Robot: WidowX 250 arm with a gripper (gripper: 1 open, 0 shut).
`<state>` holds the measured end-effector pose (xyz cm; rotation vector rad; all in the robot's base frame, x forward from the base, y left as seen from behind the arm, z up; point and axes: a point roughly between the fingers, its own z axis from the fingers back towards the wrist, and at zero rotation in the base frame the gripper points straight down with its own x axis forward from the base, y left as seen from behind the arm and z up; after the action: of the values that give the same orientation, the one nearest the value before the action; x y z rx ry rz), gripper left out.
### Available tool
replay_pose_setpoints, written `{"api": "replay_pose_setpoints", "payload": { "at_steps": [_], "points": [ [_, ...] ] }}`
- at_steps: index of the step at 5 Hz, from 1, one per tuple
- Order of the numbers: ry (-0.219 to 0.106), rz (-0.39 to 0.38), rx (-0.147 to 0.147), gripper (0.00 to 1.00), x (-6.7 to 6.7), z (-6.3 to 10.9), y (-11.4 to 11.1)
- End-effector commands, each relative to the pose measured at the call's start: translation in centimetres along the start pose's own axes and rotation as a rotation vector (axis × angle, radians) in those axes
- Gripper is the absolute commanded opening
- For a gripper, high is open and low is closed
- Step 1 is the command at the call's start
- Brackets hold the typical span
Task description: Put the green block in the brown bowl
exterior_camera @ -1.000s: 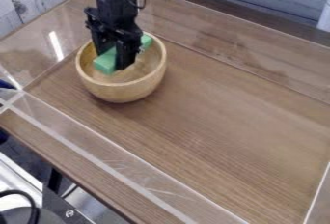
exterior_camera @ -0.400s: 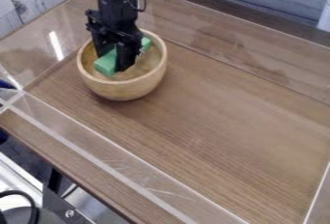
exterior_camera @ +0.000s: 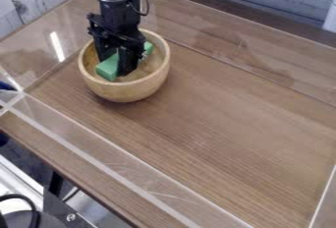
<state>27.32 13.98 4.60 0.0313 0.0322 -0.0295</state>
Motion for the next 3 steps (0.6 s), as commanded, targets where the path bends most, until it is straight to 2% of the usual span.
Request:
{"api": "replay_pose_setpoints", "payload": {
  "at_steps": [1, 3],
  "points": [
    [-0.055, 0.007, 0.035, 0.0, 1.24, 1.63, 0.7],
    [-0.044, 0.012, 0.032, 0.0, 1.27, 1.49, 0.63]
  ]
}}
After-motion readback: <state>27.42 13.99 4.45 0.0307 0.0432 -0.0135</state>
